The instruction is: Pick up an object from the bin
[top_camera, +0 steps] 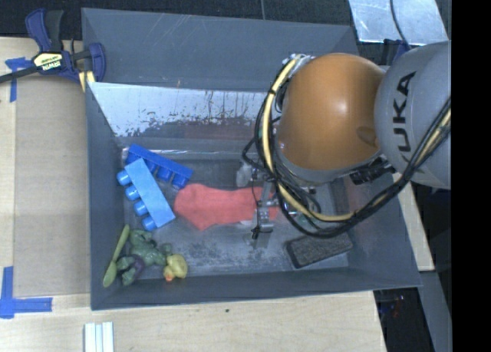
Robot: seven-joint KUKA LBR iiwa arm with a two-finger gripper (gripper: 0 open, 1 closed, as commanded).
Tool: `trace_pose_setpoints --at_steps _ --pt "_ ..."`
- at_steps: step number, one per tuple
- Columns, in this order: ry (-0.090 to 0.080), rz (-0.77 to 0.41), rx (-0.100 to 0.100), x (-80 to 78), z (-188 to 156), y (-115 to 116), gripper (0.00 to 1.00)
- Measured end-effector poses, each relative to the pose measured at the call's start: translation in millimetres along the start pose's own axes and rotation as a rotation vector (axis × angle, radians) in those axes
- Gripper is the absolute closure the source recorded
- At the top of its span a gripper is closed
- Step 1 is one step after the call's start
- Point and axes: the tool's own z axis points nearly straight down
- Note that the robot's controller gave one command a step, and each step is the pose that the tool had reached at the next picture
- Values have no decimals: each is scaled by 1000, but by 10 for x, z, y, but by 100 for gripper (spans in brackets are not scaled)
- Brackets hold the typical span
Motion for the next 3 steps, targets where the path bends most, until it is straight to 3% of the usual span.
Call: trace_pose_setpoints --at_steps 1,2,3 --pt "-7 1 -1 -15 -29 -4 0" --pt "-15 24 -2 -572 636 -113 0" --pt "-19 -59 -2 -637 1318 -25 0"
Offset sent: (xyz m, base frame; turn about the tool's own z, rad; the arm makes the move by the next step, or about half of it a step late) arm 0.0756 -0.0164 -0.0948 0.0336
